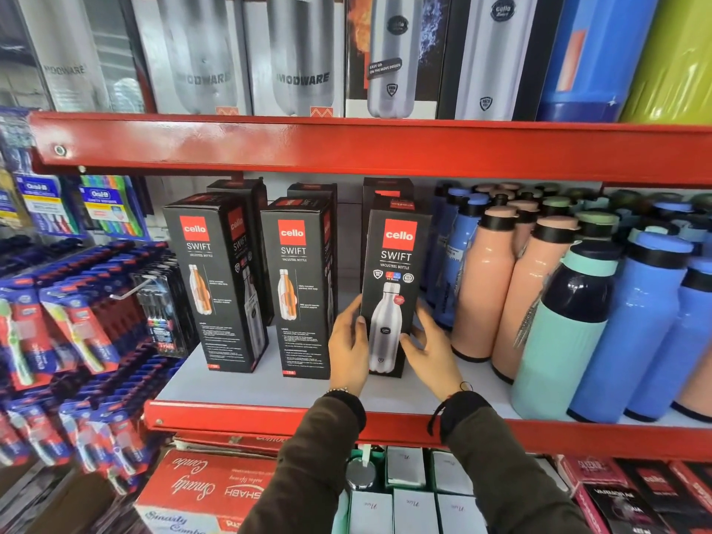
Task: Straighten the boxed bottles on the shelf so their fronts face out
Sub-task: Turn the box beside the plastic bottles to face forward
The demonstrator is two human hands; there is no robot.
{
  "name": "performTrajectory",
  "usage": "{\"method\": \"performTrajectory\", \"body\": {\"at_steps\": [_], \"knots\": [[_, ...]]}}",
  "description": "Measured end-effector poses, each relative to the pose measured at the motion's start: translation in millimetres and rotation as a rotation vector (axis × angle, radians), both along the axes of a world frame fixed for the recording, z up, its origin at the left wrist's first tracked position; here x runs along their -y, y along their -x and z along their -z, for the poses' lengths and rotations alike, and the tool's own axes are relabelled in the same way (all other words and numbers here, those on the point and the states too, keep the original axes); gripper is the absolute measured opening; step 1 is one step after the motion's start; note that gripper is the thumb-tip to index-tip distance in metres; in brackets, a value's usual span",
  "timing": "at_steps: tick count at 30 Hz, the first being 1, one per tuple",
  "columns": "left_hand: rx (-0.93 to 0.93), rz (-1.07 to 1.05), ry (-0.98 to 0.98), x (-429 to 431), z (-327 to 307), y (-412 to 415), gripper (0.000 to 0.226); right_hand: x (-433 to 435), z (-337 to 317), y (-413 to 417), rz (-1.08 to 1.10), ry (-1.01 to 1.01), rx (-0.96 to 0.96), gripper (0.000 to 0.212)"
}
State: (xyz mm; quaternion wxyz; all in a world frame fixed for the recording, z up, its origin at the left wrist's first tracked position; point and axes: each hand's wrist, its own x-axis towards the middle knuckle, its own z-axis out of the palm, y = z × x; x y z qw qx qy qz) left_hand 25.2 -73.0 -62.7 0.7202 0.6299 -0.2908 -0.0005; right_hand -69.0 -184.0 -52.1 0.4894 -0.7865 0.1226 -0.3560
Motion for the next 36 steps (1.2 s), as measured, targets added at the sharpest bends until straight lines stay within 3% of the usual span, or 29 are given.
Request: {"method": "performTrajectory", "body": {"at_steps": [12, 25, 32, 36], "knots": [[0.023, -0.035, -0.068, -2.2, 5.0, -3.3, 0.044, 3.4, 6.8, -7.8, 0.044, 0.051, -0.022, 0.062], [0.024, -0.025, -0.102, -7.5, -3.0, 8.9, 0.045, 0.6, 4.8, 2.8, 0.143, -0.038, -0.002, 0.049], [0.115, -0.105, -0.052, -34.5, 3.5, 23.6, 0.036, -24.2, 5.8, 12.1, 0.325, -0.017, 0.242, 0.029], [0.203, -0.211, 0.077, -58.1, 1.3, 21.7, 0.028, -52.0, 1.3, 6.9, 0.264, 0.007, 0.302, 0.019]]}}
